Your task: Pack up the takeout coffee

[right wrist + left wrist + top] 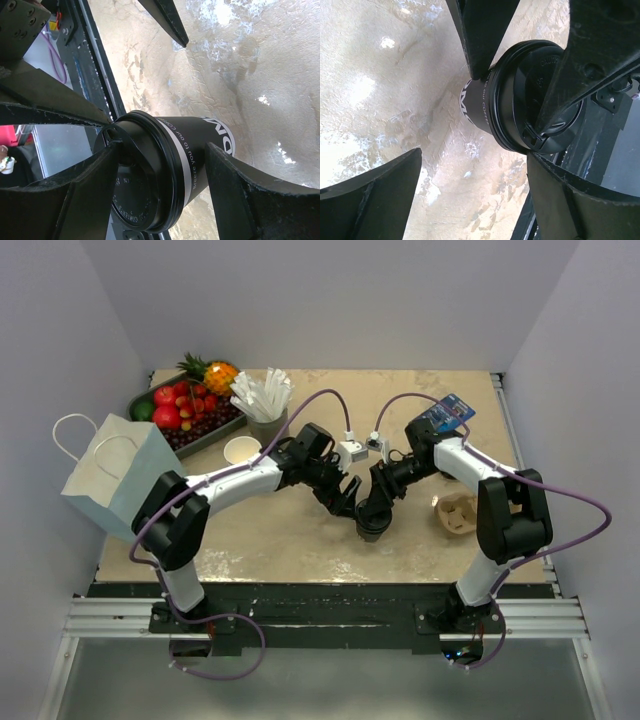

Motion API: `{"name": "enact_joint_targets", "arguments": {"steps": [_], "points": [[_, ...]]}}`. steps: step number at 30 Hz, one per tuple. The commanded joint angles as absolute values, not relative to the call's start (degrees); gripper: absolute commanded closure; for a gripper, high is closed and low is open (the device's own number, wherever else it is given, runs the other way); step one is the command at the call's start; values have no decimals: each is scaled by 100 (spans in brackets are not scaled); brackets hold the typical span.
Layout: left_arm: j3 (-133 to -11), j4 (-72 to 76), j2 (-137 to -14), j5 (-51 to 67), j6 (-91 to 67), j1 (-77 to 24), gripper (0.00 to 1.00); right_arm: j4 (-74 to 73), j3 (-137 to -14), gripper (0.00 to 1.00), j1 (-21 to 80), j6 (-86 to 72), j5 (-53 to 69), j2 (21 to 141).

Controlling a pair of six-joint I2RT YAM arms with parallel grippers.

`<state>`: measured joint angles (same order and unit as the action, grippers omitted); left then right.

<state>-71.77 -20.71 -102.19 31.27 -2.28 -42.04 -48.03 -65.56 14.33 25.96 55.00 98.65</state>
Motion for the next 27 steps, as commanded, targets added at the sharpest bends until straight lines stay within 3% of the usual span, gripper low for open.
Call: {"name": "enact_joint_targets", "arguments": {"steps": [1,7,18,27], "points": [[-6812,-1933,-10784,967,448,-4245,12,-4597,-6618,31,1556,2777,5221,10028],[-6926,-2137,-10723,1361,528,-4149,14,-4632,-6662,31,1564,2804,5247,10011],[-6347,-247,-9405,4217,186,-3586,11,-5527,-7391,26,1363,3436,5985,9897],[-6969,-114,-9834,4983,44,-3577,6,-6362,-7726,20,967,4050,5846,9861]]}}
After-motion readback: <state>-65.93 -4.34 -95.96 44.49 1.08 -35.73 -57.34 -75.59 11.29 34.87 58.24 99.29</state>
